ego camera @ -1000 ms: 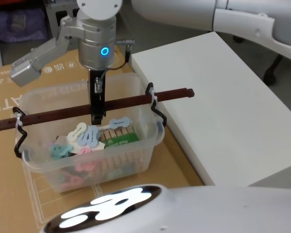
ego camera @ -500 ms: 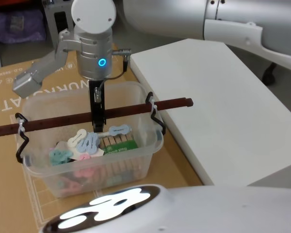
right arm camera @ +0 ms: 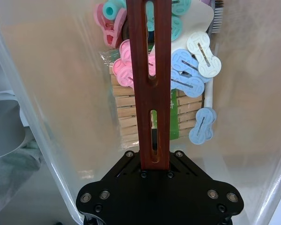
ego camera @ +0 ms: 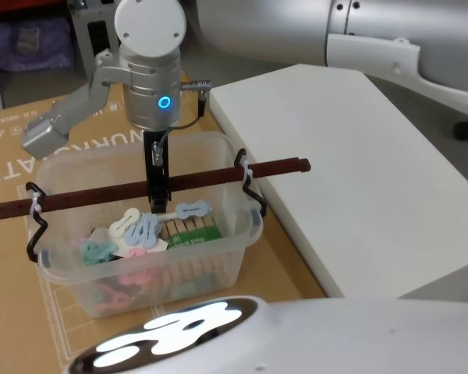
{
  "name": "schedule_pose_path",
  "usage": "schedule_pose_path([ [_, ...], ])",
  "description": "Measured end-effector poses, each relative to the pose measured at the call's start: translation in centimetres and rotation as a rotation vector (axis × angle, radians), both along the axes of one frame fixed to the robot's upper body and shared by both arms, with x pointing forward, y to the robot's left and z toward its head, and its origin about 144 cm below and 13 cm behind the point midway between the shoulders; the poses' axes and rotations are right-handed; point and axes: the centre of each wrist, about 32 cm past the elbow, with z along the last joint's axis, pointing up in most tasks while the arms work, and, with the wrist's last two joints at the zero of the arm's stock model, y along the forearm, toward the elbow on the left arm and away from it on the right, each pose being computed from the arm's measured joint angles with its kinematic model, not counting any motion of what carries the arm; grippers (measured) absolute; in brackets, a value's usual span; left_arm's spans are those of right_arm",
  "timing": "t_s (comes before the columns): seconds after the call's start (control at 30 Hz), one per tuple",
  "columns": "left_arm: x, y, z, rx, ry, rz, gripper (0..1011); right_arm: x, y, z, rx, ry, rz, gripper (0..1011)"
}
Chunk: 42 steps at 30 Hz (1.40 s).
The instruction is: Use one hand to grasp the basket and place it at the designated location.
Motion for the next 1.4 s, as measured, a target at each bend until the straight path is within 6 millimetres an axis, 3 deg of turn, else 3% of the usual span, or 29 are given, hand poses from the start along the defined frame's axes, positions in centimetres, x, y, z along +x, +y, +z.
schedule_pose_path([
  [0.1,0.00,0.00,0.00,0.000,0.000,0.000,0,0.00,0.00,0.01,0.000,0.000,0.000,21],
  [0.33,0.00,0.00,0.00,0.000,0.000,0.000,0,-0.01,-0.01,0.02,-0.001,0.000,0.001,214],
  [1.1,0.00,0.00,0.00,0.000,0.000,0.000,0,0.03,-0.15,-0.02,0.001,0.001,-0.003,947],
  [1.2,0.00,0.00,0.00,0.000,0.000,0.000,0,0.08,-0.29,-0.03,0.005,-0.001,-0.013,1000],
  [1.4,0.00,0.00,0.00,0.000,0.000,0.000,0,0.04,-0.37,-0.04,0.009,-0.006,-0.012,1001],
])
